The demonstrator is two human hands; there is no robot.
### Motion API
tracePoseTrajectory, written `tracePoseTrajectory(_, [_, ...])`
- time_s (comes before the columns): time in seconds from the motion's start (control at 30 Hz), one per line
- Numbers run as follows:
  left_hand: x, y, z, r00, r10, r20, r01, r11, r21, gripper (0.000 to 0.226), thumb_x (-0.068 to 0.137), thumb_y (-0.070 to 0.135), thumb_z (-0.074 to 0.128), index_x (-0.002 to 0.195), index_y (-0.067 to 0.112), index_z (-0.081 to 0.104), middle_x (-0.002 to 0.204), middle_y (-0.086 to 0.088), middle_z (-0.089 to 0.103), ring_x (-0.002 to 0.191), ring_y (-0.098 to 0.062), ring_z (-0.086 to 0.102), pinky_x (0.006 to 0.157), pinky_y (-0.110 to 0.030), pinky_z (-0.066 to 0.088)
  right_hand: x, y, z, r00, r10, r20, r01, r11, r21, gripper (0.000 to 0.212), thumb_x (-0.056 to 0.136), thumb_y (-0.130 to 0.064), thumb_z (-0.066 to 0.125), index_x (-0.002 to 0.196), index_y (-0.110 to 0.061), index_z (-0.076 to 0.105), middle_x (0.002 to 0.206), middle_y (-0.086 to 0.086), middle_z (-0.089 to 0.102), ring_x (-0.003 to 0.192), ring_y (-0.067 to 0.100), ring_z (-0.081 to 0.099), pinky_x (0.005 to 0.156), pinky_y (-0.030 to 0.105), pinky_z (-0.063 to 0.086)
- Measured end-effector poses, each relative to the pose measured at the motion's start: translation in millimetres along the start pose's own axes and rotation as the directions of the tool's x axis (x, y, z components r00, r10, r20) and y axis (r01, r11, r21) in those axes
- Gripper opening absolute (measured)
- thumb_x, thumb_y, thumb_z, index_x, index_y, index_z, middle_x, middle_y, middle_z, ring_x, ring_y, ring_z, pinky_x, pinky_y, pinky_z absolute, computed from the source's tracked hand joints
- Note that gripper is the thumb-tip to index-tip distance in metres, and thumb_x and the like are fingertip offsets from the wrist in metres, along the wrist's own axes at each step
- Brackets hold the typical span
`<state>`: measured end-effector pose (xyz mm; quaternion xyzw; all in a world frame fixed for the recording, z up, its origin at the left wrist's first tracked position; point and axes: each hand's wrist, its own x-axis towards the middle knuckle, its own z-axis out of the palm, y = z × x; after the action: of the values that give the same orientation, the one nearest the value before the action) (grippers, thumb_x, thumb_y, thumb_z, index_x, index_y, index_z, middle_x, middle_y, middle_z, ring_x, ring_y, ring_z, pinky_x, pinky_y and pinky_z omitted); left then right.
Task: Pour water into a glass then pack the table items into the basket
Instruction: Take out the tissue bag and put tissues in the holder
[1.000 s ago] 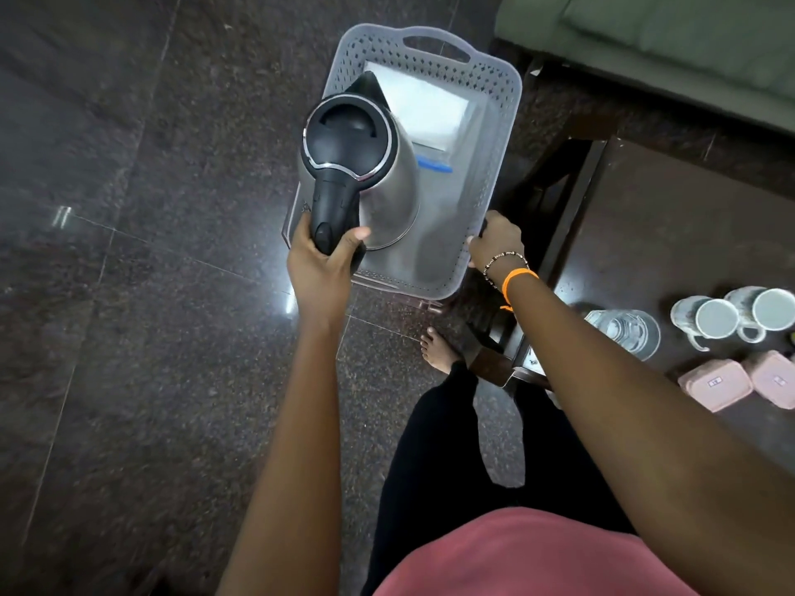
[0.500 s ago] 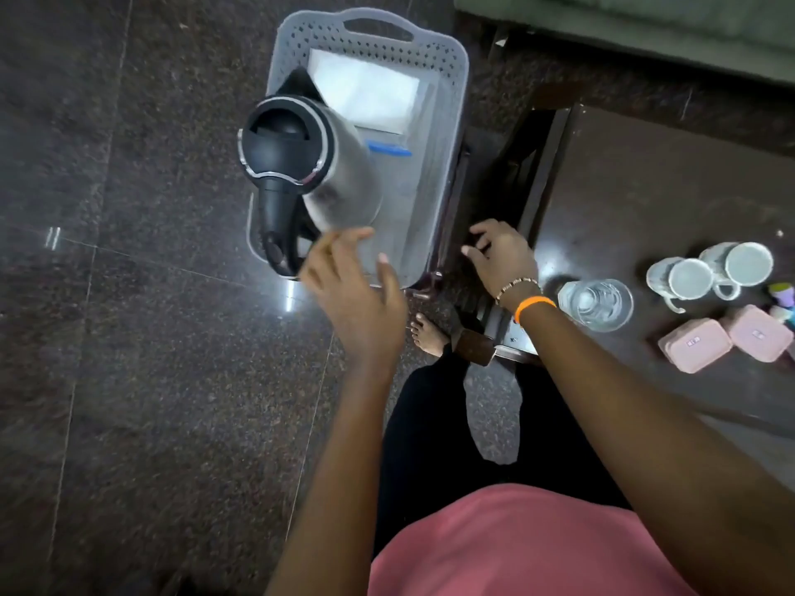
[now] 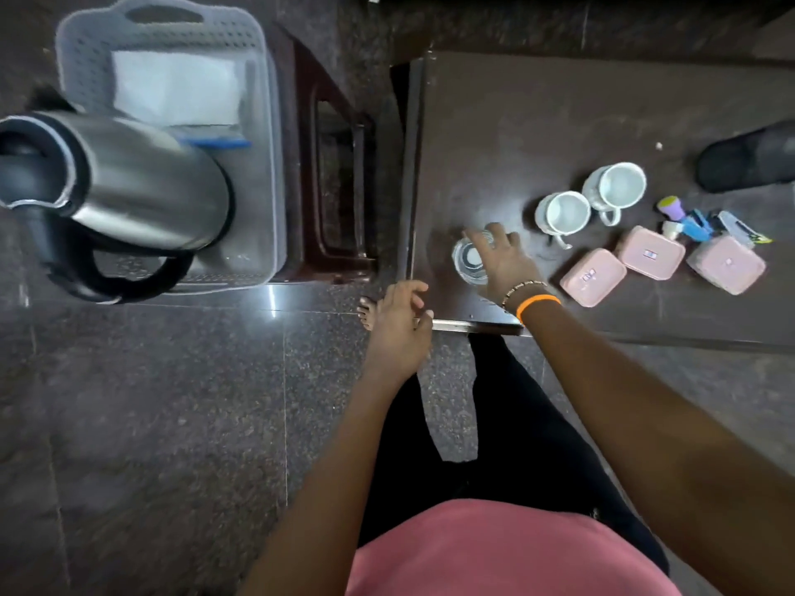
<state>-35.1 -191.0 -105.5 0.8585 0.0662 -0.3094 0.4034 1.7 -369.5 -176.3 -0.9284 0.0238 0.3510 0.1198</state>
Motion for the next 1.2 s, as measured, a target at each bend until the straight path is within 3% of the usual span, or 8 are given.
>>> tracePoseTrajectory(0.13, [5,23,17,0.997,-0.035,-0.071,0.029,0.996,-0.084,0.032,0.083,0.001,0.055,0.113,0.011,0.054,0.092,-0.004,0.052,0.091,-0.026,0.056,0.09,-0.041,0.048,1,11,-10,1.0,-0.016,-0.023,0.019,0.992,0.122,0.086,0.066,-0.014,0.074,0.14,-0.027,0.031,0.139,0.012,0.033,0.119,0.037,0.04,0.093,0.047,0.05])
tracePoseTrajectory(0.27, [19,55,39,0.989,-0.057,-0.135,0.032,0.983,-0.182,0.032,0.084,0.002,0.053,0.112,0.018,0.053,0.093,-0.003,0.054,0.081,-0.014,0.053,0.083,-0.033,0.047,-1,36,-36,0.992,-0.025,-0.123,0.053,0.972,0.23,0.091,0.059,-0.02,0.075,0.139,-0.028,0.031,0.137,0.009,0.037,0.123,0.033,0.041,0.101,0.044,0.044])
tracePoseTrajectory(0.4, [39,90,69,0.984,-0.044,-0.17,0.012,0.983,-0.182,0.03,0.085,0.005,0.054,0.111,0.019,0.053,0.091,0.0,0.054,0.076,-0.007,0.052,0.081,-0.026,0.045,0,71,-80,0.965,0.013,-0.261,0.059,0.962,0.267,0.091,0.058,-0.022,0.073,0.139,-0.028,0.031,0.134,0.008,0.042,0.119,0.033,0.044,0.098,0.041,0.045])
tracePoseTrajectory(0.63, [69,149,120,0.981,0.092,-0.168,-0.121,0.978,-0.171,0.029,0.082,0.002,0.052,0.103,0.022,0.056,0.084,0.009,0.054,0.071,0.002,0.051,0.067,-0.002,0.038,10,152,-133,0.906,0.214,-0.365,-0.06,0.919,0.389,0.088,0.062,-0.017,0.073,0.141,-0.025,0.033,0.136,0.014,0.038,0.12,0.038,0.043,0.099,0.04,0.043])
tracePoseTrajectory(0.93, [95,173,151,0.989,0.094,-0.111,-0.105,0.989,-0.1,0.029,0.081,0.002,0.051,0.102,0.021,0.056,0.091,0.003,0.058,0.072,0.003,0.053,0.063,-0.001,0.037,45,229,-132,0.853,0.43,-0.296,-0.261,0.842,0.472,0.09,0.066,-0.012,0.074,0.142,-0.024,0.029,0.144,0.014,0.032,0.126,0.038,0.039,0.098,0.042,0.045])
tracePoseTrajectory(1.03, [100,171,151,0.994,0.07,-0.088,-0.079,0.991,-0.103,0.028,0.082,0.004,0.053,0.102,0.023,0.056,0.09,0.004,0.058,0.071,0.005,0.054,0.066,-0.004,0.038,55,236,-125,0.87,0.433,-0.236,-0.295,0.84,0.454,0.09,0.067,-0.011,0.075,0.143,-0.024,0.027,0.148,0.013,0.028,0.131,0.038,0.035,0.098,0.044,0.045])
tracePoseTrajectory(1.2, [105,166,150,0.996,0.046,-0.083,-0.052,0.996,-0.075,0.029,0.084,0.004,0.051,0.106,0.021,0.055,0.09,0.005,0.058,0.082,-0.008,0.054,0.074,-0.016,0.043,65,242,-118,0.894,0.415,-0.169,-0.309,0.844,0.439,0.09,0.069,-0.013,0.075,0.144,-0.025,0.026,0.15,0.013,0.026,0.134,0.037,0.032,0.099,0.047,0.046])
